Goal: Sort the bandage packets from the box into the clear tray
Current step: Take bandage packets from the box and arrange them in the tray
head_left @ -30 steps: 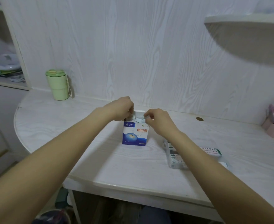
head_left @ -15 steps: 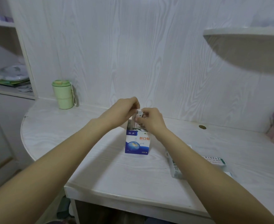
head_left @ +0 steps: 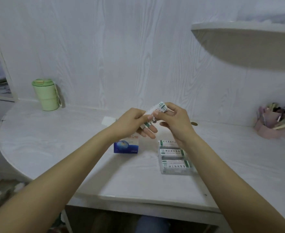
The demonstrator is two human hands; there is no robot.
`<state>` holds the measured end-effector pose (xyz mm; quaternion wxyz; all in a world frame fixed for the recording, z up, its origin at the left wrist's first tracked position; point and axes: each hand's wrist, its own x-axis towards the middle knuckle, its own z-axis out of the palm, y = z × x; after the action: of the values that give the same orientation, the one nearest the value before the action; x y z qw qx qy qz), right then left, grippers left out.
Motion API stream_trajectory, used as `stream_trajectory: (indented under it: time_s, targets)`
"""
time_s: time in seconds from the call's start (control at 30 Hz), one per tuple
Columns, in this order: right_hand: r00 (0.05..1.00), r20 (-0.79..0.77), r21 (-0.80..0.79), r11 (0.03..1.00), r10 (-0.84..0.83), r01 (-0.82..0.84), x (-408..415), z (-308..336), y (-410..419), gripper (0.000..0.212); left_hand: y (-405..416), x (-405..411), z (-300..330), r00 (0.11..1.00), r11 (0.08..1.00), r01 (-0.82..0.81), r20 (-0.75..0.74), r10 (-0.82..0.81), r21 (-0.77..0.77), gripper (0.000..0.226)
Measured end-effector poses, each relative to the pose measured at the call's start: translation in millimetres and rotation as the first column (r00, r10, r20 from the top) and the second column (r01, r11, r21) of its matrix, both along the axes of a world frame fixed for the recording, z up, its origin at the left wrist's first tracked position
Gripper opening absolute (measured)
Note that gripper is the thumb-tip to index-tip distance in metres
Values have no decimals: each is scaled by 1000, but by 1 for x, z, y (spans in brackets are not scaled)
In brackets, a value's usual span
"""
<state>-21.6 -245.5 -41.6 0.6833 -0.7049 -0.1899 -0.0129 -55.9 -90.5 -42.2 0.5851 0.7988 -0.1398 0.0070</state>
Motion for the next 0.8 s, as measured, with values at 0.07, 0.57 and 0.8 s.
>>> stream_trajectory:
  time_s: [0.07, 0.57, 0.8]
  targets:
    - [997, 49, -90, 994, -53, 57, -5, -4, -16, 6, -12, -4, -5, 999, 998, 17, -50, -19, -54, 23]
    - [988, -126, -35, 996, -86, 82, -11, -41, -68, 17, -63, -11, -42, 965, 900, -236, -196, 174, -366, 18]
    - [971, 21, -392, 891, -239, 228, 10, -56, -82, 14, -47, 1, -40, 930, 868, -366, -170, 327, -334, 12]
